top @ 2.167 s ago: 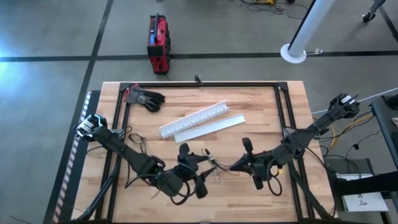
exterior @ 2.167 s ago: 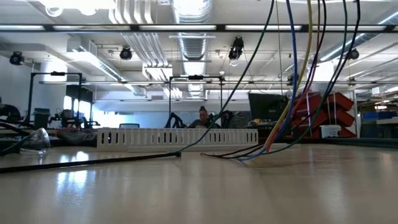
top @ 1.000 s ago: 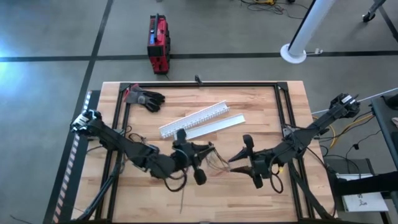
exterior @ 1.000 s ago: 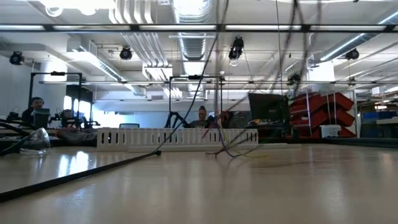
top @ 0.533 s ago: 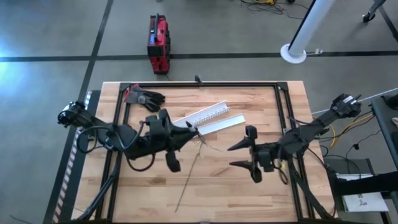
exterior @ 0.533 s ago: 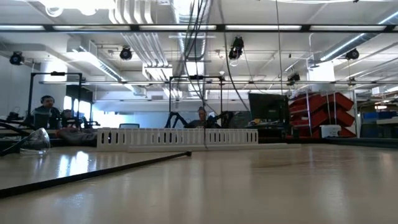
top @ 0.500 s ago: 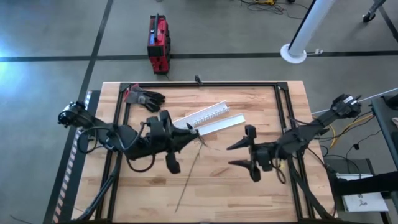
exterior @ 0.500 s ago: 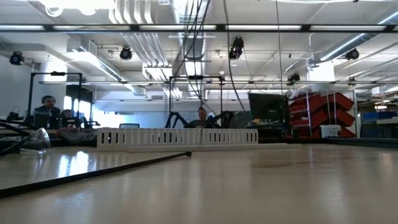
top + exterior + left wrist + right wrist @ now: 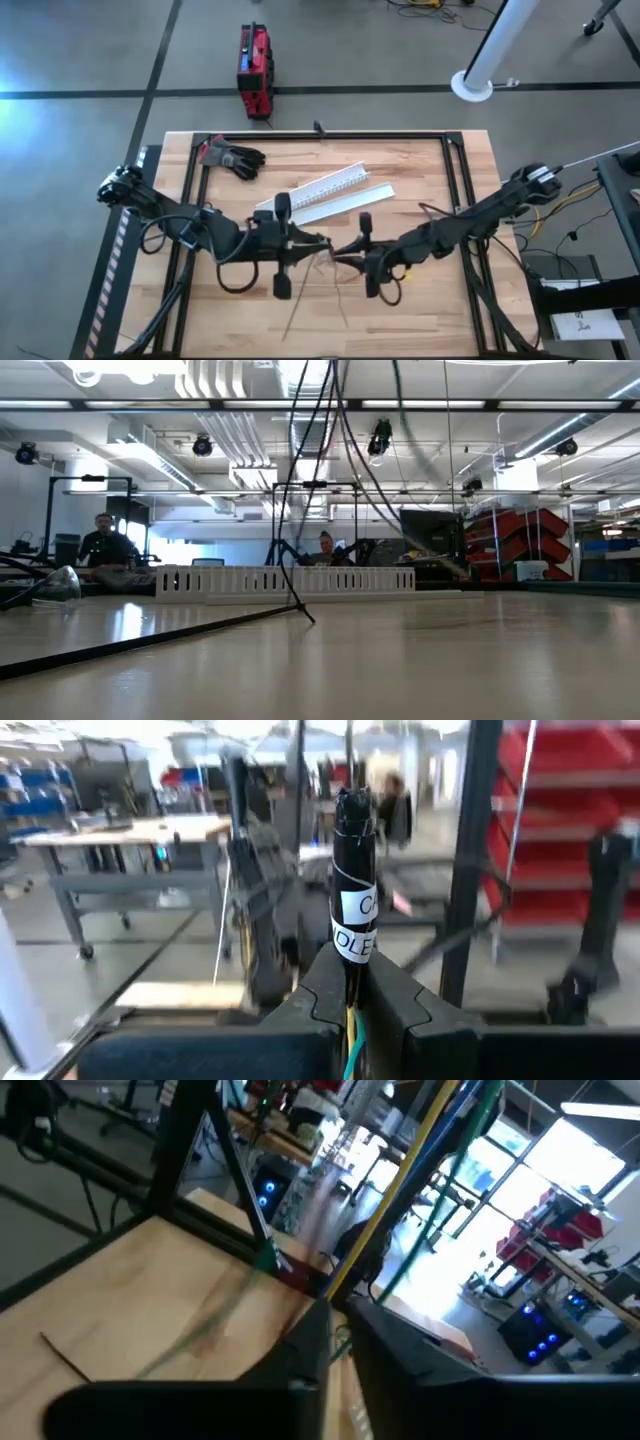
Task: Ziptie cables
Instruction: Put the bundled colored cable into the zip tie
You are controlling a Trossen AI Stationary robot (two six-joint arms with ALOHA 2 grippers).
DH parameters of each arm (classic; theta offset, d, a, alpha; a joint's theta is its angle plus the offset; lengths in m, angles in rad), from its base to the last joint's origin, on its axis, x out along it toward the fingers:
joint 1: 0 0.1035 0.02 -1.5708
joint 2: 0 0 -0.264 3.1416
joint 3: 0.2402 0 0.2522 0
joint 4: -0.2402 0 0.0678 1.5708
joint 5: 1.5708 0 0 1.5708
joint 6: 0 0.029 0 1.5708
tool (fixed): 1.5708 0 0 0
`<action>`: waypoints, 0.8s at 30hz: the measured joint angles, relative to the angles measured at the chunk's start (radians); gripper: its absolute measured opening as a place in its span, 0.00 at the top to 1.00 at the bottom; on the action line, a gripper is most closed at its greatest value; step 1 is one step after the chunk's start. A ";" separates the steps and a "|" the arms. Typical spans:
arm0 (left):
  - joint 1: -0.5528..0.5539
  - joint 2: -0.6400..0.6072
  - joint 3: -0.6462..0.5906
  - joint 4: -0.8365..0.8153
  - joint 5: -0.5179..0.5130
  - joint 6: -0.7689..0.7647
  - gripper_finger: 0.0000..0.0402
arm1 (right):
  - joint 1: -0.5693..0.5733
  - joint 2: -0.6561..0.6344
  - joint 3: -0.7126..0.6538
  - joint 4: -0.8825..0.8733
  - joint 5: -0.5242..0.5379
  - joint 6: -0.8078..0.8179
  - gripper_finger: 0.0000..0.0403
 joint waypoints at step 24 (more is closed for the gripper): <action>0.005 0.002 0.411 -0.703 -0.127 -0.256 1.00 | 0.055 0.016 0.303 -0.622 -0.021 0.079 0.76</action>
